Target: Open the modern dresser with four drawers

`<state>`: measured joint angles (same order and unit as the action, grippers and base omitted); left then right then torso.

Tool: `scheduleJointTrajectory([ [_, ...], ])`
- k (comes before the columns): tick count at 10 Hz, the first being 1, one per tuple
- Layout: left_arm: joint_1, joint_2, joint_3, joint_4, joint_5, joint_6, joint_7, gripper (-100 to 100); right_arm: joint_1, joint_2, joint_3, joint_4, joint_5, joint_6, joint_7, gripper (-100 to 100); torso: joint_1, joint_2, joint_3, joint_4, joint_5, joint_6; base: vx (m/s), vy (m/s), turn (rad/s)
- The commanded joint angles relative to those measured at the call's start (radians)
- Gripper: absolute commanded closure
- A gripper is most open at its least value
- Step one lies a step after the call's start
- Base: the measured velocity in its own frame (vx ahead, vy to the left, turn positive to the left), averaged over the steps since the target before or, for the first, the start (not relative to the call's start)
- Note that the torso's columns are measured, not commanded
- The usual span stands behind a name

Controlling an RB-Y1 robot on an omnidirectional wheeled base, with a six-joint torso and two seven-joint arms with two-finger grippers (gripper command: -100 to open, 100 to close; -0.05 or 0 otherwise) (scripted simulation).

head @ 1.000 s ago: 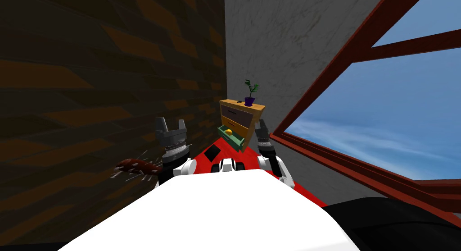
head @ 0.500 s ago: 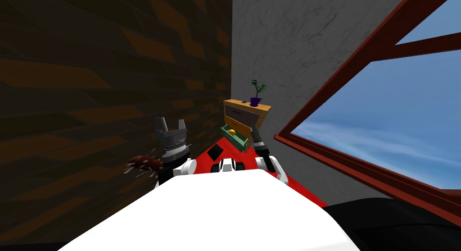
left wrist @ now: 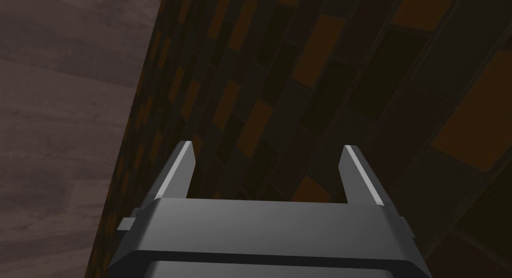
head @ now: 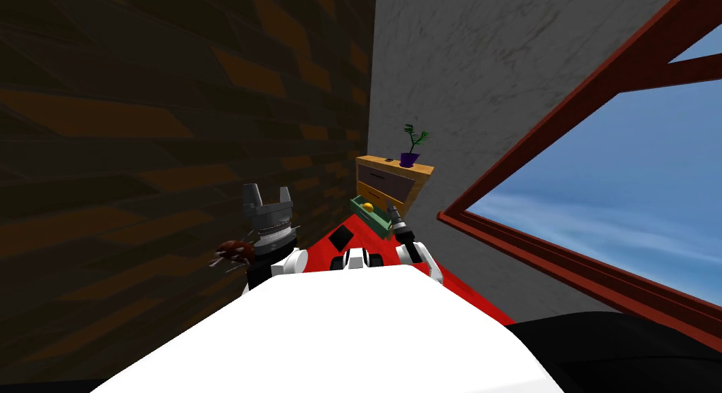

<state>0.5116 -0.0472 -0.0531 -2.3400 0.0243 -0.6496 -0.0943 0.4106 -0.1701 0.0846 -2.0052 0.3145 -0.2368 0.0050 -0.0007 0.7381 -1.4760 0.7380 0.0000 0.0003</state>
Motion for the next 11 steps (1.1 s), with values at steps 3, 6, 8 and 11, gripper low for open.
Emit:
scheduleJointTrajectory([
  [3, 0.000, 0.000, 0.000, 0.000, 0.000, 0.000, 0.000, 0, -0.019, -0.025, 0.037, 0.084, 0.076, 0.123, 0.028, -100, 0.001, 0.000, 0.000, 0.000, 0.000, 0.000, 0.010, 0.108, 0.046],
  [6, 0.000, 0.000, 0.000, 0.000, 0.000, 0.000, 0.000, 0, -0.052, -0.041, 0.074, 0.173, 0.153, 0.211, 0.060, -100, -0.001, -0.001, 0.000, 0.000, 0.000, 0.000, 0.030, 0.103, 0.068],
  [8, 0.000, 0.000, 0.000, 0.000, 0.000, 0.000, 0.000, 0, -0.070, -0.050, 0.092, 0.214, 0.192, 0.276, 0.077, -100, 0.000, 0.000, 0.000, 0.000, 0.000, 0.000, 0.024, 0.091, 0.062],
  [11, 0.000, 0.000, 0.000, 0.000, 0.000, 0.000, 0.000, 0, -0.089, -0.059, 0.110, 0.276, 0.230, 0.347, 0.095, -100, 0.001, 0.000, 0.000, 0.000, 0.000, -0.001, 0.025, 0.087, 0.054],
])
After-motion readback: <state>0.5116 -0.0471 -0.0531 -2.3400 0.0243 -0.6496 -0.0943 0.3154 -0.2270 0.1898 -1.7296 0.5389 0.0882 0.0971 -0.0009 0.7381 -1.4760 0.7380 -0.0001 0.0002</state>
